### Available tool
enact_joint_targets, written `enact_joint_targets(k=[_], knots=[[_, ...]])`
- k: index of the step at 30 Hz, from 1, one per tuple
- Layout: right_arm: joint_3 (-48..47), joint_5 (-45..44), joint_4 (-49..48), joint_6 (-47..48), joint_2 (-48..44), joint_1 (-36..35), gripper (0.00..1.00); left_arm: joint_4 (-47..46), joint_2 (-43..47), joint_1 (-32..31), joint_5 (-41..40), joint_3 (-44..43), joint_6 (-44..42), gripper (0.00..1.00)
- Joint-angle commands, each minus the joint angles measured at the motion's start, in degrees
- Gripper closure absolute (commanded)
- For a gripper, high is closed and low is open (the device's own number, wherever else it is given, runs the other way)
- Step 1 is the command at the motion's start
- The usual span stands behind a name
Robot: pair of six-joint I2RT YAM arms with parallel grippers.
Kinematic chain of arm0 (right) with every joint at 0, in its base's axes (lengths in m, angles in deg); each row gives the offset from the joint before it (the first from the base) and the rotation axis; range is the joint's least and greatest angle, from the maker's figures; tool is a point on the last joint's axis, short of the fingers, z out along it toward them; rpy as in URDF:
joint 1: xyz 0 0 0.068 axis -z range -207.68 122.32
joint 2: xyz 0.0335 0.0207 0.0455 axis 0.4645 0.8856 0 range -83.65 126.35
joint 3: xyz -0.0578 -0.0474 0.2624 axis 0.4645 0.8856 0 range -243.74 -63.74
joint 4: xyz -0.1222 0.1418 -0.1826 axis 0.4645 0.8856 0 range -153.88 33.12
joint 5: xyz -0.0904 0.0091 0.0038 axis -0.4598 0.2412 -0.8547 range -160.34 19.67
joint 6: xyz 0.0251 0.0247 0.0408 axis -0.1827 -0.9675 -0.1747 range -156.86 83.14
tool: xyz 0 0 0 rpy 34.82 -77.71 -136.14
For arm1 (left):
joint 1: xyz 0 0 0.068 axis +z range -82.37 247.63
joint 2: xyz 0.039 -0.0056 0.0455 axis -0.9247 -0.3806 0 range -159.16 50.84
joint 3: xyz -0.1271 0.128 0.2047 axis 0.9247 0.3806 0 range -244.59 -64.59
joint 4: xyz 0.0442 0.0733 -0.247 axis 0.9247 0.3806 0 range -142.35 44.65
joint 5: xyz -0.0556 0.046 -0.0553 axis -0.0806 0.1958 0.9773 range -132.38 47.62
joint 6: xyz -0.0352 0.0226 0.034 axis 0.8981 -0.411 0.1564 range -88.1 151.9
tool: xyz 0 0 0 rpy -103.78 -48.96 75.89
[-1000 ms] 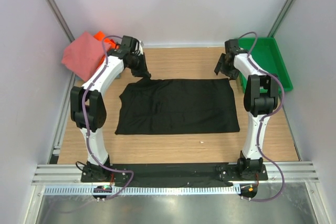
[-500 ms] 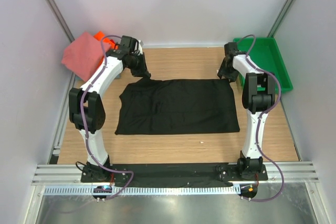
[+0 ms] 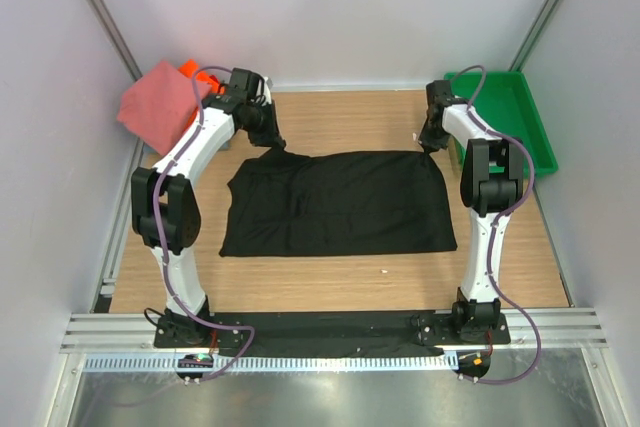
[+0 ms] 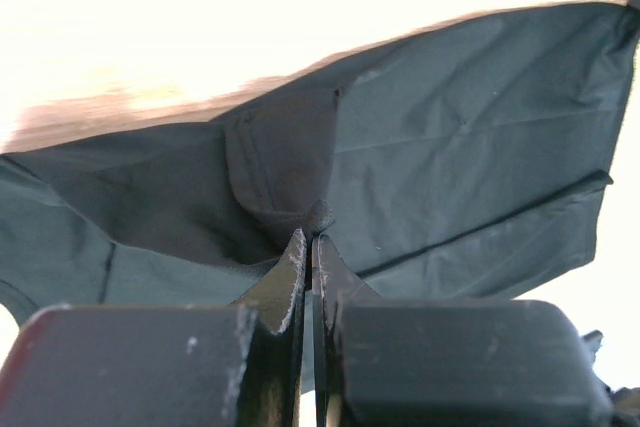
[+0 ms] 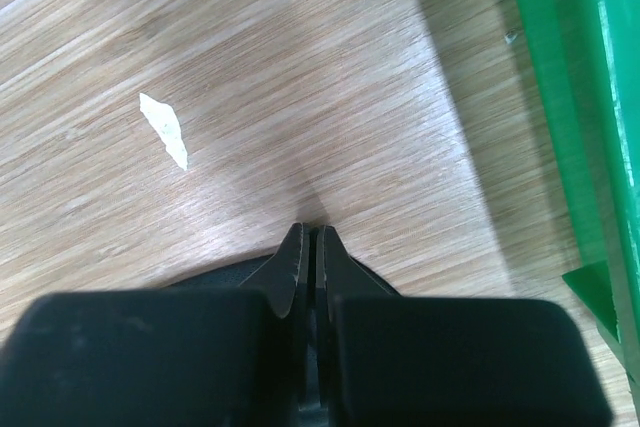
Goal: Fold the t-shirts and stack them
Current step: Fold the tshirt
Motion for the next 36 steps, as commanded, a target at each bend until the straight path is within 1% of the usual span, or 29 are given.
enact_joint_targets(k=[1,5,7,10,13,19,27,36], knots=[[-1.1,0.0,0.7,0.9,-1.6,0.2,0.99,0.2,3.6,0.3,-2.6,-0.5,-2.3,1.0],[-1.0,-0.1,3.1,2.1,-4.7,0.1,0.99,3.7,4.4,0.3,-4.8,-3.1,-3.1,1.0],[0.6,0.6,3.6,2.3,-7.5,0.2,0.99,3.9,6.0,0.3,-4.5,-2.4,-2.9,1.0],[4.4,2.1,3.2,2.4,-10.7,0.1,0.99,3.1,9.1,0.3,-4.5,1.3,-2.7,1.0],[8.5,2.3,2.9,2.5,-15.3,-0.1,0.99,2.1,12.4,0.3,-5.2,7.6,-2.4,1.0],[16.2,3.0,2.3,2.7,-23.1,-0.5,0.99,1.6,17.3,0.3,-6.2,14.0,-1.8,1.0],[26.1,3.6,1.1,2.8,-30.4,-0.7,0.99,1.6,24.1,0.3,-7.2,19.9,-1.3,1.0],[32.2,3.6,0.4,2.8,-35.3,-0.7,0.99,2.4,29.0,0.3,-8.3,24.7,-1.2,1.0]])
